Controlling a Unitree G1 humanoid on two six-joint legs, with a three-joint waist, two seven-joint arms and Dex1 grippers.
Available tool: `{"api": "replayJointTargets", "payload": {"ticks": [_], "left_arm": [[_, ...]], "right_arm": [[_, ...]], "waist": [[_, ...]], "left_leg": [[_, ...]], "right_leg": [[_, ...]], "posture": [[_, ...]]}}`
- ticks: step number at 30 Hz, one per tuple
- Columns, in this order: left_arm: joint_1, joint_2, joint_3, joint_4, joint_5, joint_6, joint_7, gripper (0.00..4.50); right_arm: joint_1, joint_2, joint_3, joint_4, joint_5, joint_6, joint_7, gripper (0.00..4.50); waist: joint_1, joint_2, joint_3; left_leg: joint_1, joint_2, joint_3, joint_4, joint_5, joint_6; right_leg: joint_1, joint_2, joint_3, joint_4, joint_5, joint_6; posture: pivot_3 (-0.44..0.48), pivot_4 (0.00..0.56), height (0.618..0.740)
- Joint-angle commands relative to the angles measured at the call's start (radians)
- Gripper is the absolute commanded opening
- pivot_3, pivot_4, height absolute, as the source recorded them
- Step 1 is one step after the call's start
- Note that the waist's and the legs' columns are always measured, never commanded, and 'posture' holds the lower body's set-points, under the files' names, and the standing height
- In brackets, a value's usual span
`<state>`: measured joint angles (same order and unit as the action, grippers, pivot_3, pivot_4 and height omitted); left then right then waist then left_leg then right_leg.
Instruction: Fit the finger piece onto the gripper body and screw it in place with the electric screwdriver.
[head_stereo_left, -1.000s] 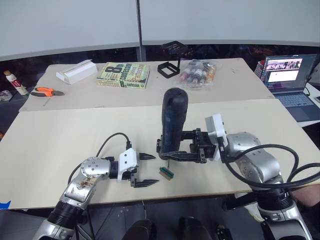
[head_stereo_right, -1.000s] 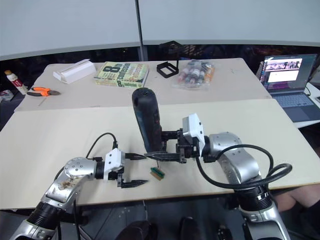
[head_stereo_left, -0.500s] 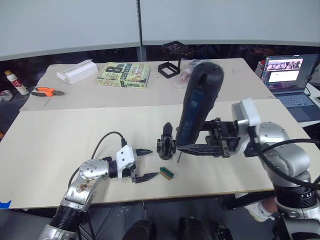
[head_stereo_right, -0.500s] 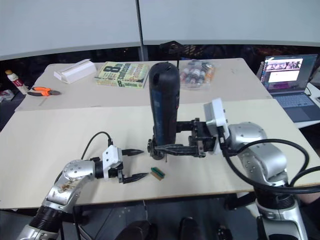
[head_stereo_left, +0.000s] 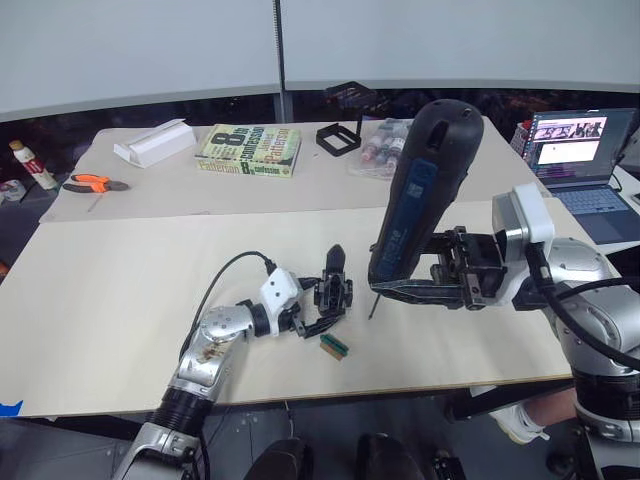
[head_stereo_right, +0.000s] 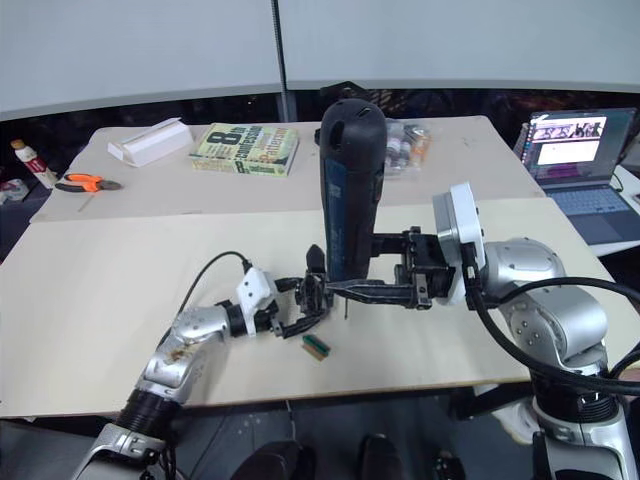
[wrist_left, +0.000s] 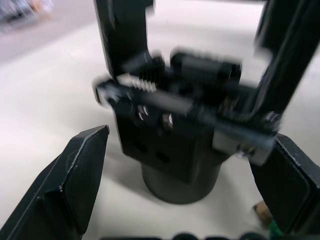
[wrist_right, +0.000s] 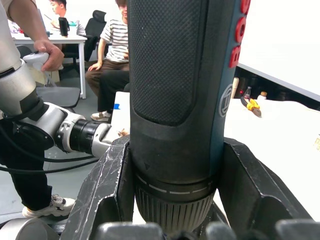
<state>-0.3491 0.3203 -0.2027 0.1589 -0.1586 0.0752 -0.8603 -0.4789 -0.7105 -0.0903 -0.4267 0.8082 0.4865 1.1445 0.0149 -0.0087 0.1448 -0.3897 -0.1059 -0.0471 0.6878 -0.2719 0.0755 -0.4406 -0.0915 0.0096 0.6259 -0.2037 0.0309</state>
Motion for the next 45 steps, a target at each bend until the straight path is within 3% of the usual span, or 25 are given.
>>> {"api": "replayJointTargets", "payload": {"ticks": [1,14,24,28,30,35,38,45], "left_arm": [[-0.019,-0.008,-0.010,0.008,0.019,-0.043,0.008,4.44],[-0.065,-0.067,-0.004,0.120,0.036,-0.108,0.039,4.44],[-0.096,-0.053,0.015,0.207,0.037,-0.160,0.019,4.44],[-0.107,-0.046,0.018,0.230,0.026,-0.165,-0.010,3.29],[-0.110,-0.040,0.020,0.231,0.015,-0.161,-0.034,2.43],[-0.118,-0.021,0.035,0.238,-0.035,-0.175,-0.126,2.47],[-0.140,0.007,0.056,0.273,-0.083,-0.233,-0.251,2.47],[-0.200,0.042,0.045,0.429,-0.043,-0.359,-0.365,2.47]], "right_arm": [[-0.002,-0.016,-0.058,-0.045,0.040,-0.010,-0.009,1.93],[0.004,-0.037,-0.078,-0.035,0.040,-0.010,0.002,1.93],[0.000,-0.040,-0.076,-0.029,0.035,-0.007,0.010,1.93],[-0.003,-0.039,-0.074,-0.028,0.033,-0.006,0.008,1.93],[-0.005,-0.037,-0.072,-0.029,0.033,-0.007,0.006,1.93],[-0.006,-0.036,-0.072,-0.030,0.032,-0.007,0.002,1.93],[-0.005,-0.038,-0.071,-0.030,0.032,-0.006,0.005,1.93],[-0.007,-0.040,-0.069,-0.028,0.032,-0.004,0.007,1.93]], "waist": [[0.000,0.000,0.000],[0.002,0.000,0.000],[0.002,0.000,0.000],[0.001,0.000,0.000],[0.000,0.000,0.000],[-0.004,0.000,0.000],[-0.003,0.000,0.000],[-0.002,0.000,0.000]], "left_leg": [[0.000,0.000,0.000,0.000,0.000,0.000],[0.000,0.000,0.000,0.000,0.000,0.000],[0.000,0.000,0.000,0.001,0.000,0.000],[0.000,0.000,0.000,0.001,0.000,0.000],[0.000,0.000,0.000,0.001,0.000,0.000],[-0.001,0.000,0.000,0.001,0.000,0.000],[-0.001,0.000,0.000,0.001,0.000,0.000],[-0.002,0.000,0.000,0.002,0.000,0.001]], "right_leg": [[0.000,0.000,0.000,0.000,0.000,0.000],[0.000,0.000,0.000,0.000,0.000,0.000],[0.000,0.000,0.000,0.000,0.000,0.000],[0.000,0.000,0.000,0.000,0.000,0.000],[0.000,0.000,0.000,0.000,0.000,0.000],[-0.001,0.000,0.000,0.000,0.000,0.000],[-0.001,0.000,0.000,0.000,0.000,0.000],[-0.001,0.000,0.000,0.000,0.000,0.000]], "posture": [[0.000,0.150,0.740],[0.000,0.150,0.740],[0.000,0.150,0.740],[0.000,0.150,0.740],[0.000,0.150,0.740],[0.000,0.150,0.740],[0.000,0.150,0.740],[0.000,0.150,0.740]]}}
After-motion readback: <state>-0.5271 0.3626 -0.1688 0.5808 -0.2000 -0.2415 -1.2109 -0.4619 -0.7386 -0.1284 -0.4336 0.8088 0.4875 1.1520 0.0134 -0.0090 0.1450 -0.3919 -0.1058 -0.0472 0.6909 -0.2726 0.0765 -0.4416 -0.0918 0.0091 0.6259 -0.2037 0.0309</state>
